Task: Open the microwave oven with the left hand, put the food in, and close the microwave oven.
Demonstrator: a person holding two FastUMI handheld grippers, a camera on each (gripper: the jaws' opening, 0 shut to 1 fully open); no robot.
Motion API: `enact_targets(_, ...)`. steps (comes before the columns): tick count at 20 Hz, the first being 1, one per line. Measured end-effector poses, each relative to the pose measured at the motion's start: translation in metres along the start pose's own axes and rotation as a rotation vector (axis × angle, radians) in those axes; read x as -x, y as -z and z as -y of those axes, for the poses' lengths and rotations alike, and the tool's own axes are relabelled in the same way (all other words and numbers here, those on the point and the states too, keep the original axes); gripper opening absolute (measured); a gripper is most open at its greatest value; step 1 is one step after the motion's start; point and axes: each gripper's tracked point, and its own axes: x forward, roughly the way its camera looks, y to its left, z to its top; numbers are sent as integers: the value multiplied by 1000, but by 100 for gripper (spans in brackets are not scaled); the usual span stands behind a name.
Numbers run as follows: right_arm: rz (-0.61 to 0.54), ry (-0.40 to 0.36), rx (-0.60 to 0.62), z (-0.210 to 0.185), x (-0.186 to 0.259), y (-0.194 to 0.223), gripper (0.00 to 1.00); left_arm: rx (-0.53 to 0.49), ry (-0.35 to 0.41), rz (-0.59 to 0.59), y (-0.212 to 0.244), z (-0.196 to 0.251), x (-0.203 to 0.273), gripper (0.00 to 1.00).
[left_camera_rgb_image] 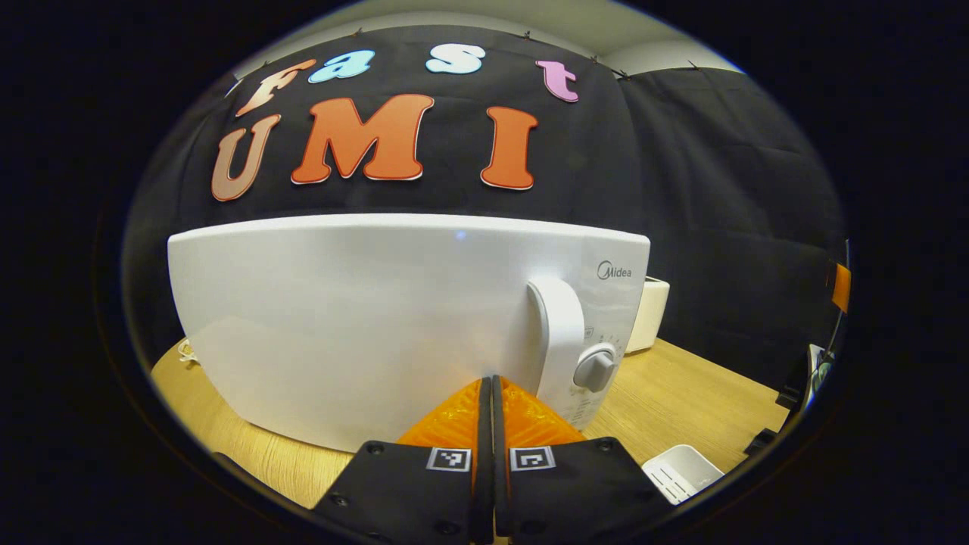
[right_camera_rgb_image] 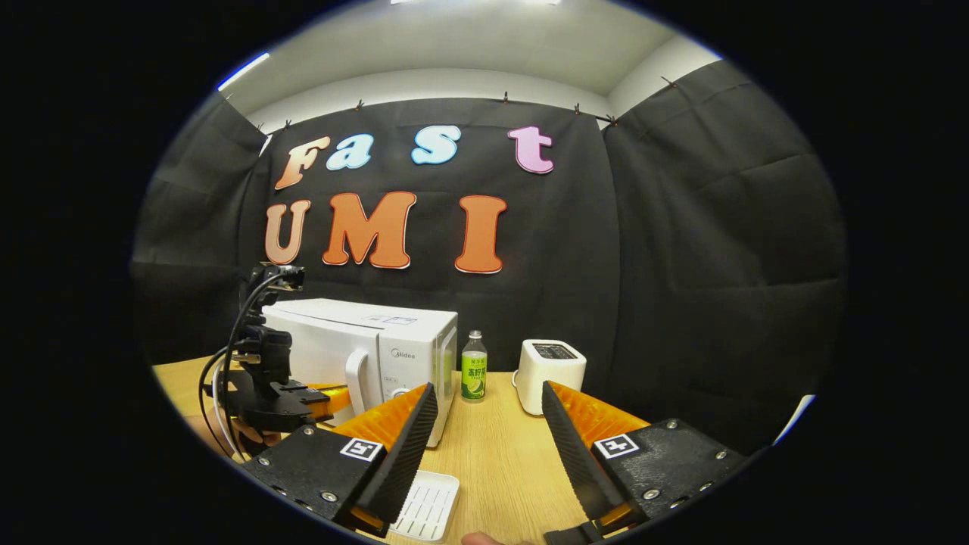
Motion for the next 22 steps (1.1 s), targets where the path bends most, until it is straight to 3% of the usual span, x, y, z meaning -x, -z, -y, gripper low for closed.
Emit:
enact_targets(3,-7,-4,6,-2,2,2,86,-13,-15,3,-1,1,1,5)
enact_targets(4,-13,-4,5,-3,3,2,86,-26,-20,16,-2,2,0,0)
enact_targets(5,-10,-8,3,-4,5,0,86,-46,-35,12,-5,1,2,13)
enact_targets(6,-2,-8,4,-5,7,-4,86,-67,-58,10,-7,-5,6,5)
enact_targets(9,7,-1,30,-9,7,-12,86,-52,-27,60,-36,-7,32,11)
enact_targets(10,15,-2,34,-11,8,-19,86,-49,-33,74,-48,-14,42,27)
enact_targets(11,27,-3,33,-13,8,-28,86,-49,-55,87,-63,-25,55,34)
enact_targets(12,39,-8,29,-17,9,-37,86,-41,-66,100,-77,-34,67,54)
enact_targets(13,49,-11,25,-19,9,-46,86,-29,-82,114,-92,-44,81,48)
enact_targets(15,69,-14,20,-23,8,-63,86,-1,-108,147,-123,-68,111,53)
enact_targets(22,123,-49,11,-43,4,-127,86,-44,-292,253,-210,-167,219,86)
